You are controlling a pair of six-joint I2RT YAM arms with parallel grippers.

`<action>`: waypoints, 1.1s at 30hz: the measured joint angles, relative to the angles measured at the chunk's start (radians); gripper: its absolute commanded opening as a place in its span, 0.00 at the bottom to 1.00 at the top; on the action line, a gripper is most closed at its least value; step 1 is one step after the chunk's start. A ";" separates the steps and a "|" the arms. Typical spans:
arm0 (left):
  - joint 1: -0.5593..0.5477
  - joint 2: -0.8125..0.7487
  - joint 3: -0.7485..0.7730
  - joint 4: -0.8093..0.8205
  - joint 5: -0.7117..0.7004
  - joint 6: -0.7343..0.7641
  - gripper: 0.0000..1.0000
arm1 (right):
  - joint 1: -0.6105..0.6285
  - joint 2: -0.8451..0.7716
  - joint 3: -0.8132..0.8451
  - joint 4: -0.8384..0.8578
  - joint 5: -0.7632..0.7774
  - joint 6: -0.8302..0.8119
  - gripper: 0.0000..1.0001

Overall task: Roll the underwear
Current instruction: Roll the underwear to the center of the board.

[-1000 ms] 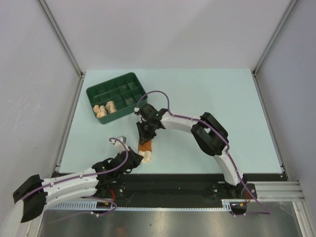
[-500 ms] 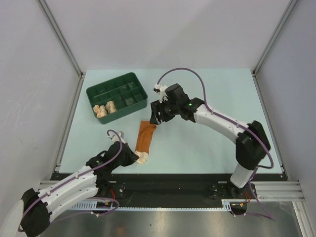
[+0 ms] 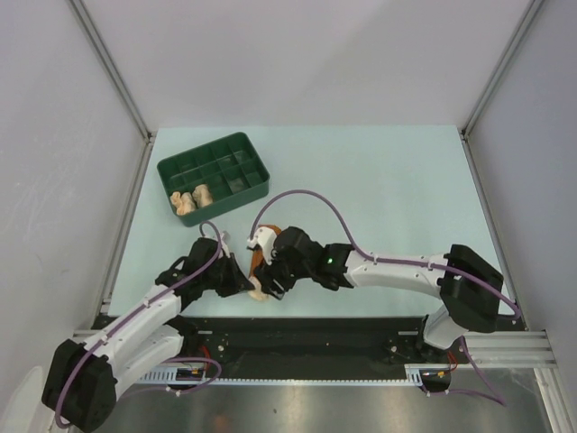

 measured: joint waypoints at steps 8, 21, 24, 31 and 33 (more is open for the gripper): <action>0.069 0.059 0.021 -0.031 0.118 0.047 0.00 | 0.153 0.023 -0.020 0.159 0.147 -0.092 0.68; 0.159 0.101 0.045 -0.048 0.221 0.085 0.00 | 0.262 0.155 -0.021 0.230 0.271 -0.189 0.67; 0.169 0.101 0.045 -0.051 0.232 0.088 0.00 | 0.275 0.187 -0.022 0.243 0.300 -0.203 0.66; 0.181 0.101 0.049 -0.054 0.246 0.095 0.00 | 0.300 0.235 -0.025 0.294 0.421 -0.247 0.65; 0.183 0.101 0.051 -0.053 0.246 0.095 0.00 | 0.306 0.243 -0.026 0.307 0.455 -0.260 0.65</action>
